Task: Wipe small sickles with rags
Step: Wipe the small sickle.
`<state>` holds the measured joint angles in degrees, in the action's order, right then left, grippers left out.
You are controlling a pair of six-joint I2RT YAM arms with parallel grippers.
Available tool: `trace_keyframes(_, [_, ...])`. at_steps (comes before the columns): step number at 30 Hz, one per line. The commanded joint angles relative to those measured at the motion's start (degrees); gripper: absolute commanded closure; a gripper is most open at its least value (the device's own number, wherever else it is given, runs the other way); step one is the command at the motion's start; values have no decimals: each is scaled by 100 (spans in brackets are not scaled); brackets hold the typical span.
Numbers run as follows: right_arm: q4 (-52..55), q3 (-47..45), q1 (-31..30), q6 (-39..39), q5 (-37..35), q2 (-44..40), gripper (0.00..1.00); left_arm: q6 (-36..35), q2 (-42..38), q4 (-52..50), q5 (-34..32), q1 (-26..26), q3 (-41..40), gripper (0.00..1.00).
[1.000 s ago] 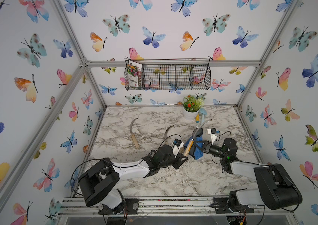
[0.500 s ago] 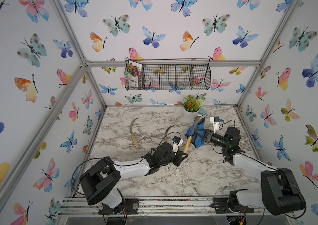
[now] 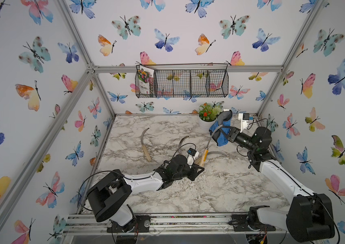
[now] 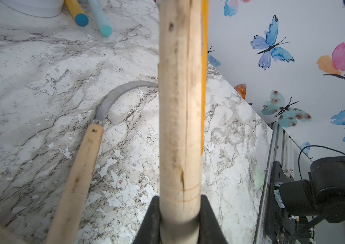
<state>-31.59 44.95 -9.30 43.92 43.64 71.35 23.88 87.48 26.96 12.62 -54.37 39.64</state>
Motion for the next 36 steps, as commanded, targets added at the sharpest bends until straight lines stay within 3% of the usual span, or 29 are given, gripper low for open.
trace_keyframes(1, [-159, -147, -27, -40, 344, -29, 98, -12, 112, -151, 206, 23, 70, 100])
trace_keyframes(9, [-1875, -1327, -273, 614, 577, 618, 98, -30, 119, -177, 197, 33, 88, 100])
trace_keyframes(16, [-2358, -1700, -564, 718, 494, 777, 98, -28, 144, -178, 217, 81, 97, 100])
trace_keyframes(26, [-640, -743, -356, 222, -7, -208, 98, 9, 164, -180, 249, 92, 88, 100])
trace_keyframes(36, [-124, 135, -140, 112, 170, 64, 98, 4, 146, -170, 267, 94, 79, 100])
